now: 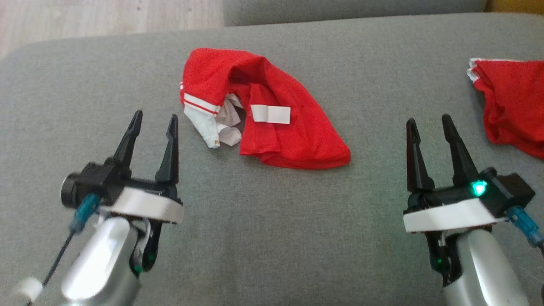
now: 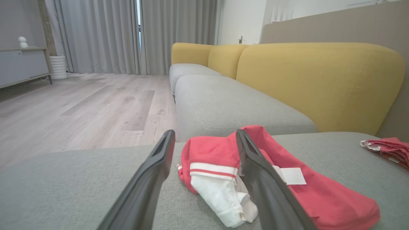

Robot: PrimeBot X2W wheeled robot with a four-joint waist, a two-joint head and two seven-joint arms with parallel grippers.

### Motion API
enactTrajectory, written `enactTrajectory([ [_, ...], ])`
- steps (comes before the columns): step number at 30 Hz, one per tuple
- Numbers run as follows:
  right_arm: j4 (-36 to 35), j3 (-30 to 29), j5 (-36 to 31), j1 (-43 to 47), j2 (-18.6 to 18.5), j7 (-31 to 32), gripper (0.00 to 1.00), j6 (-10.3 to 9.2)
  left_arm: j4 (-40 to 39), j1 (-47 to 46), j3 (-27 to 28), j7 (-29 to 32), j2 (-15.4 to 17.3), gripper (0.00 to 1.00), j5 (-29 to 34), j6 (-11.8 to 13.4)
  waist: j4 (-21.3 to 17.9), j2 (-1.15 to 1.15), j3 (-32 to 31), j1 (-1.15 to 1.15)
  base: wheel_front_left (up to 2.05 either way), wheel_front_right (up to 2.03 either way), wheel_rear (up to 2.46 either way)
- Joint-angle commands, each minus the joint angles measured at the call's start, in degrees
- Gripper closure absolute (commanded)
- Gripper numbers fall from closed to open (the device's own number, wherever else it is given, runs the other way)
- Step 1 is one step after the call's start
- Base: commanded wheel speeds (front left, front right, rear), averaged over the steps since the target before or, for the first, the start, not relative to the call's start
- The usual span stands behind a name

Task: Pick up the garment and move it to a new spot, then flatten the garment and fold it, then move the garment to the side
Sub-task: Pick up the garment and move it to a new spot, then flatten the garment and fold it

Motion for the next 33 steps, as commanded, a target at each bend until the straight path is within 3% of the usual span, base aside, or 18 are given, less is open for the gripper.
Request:
enactTrajectory([
  [1, -1.59, 1.04, -0.59, -0.15, -0.09, -0.52, 0.00, -0.04, -3.15, -0.32, 3.39, -0.57, 1.07, 0.00, 0.94, 0.52, 0.64, 0.00, -0.82, 0.00, 0.00, 0.00, 0.00],
  [9, -1.36, 1.05, -0.28, 1.48, -0.09, -0.52, 0.00, -0.04, -9.56, 9.83, 9.42, -0.60, -2.89, 0.00, 4.73, 0.87, 1.25, 0.00, -2.24, 0.00, 0.00, 0.00, 0.00],
  [22, -0.61, 3.07, -1.43, 0.67, -0.09, -0.50, 0.00, -0.04, -10.40, 12.31, 13.62, -0.61, -7.95, 0.00, 10.37, -3.20, 2.11, 0.00, -1.13, 0.00, 0.00, 0.00, 0.00],
  [29, 4.31, 13.73, -4.10, -6.60, -0.09, 5.08, 0.00, -0.04, -8.36, 10.93, 14.82, -0.61, -11.11, 0.00, 11.77, -5.99, 6.27, 0.00, 1.63, 0.00, 0.00, 0.00, 0.00],
  [33, 12.10, 18.32, -4.94, -12.52, -0.09, 9.54, 0.00, -0.04, -7.32, 9.99, 15.42, -0.61, -12.50, 0.00, 11.98, -6.95, 8.92, 0.00, 3.11, 0.00, 0.00, 0.00, 0.00],
])
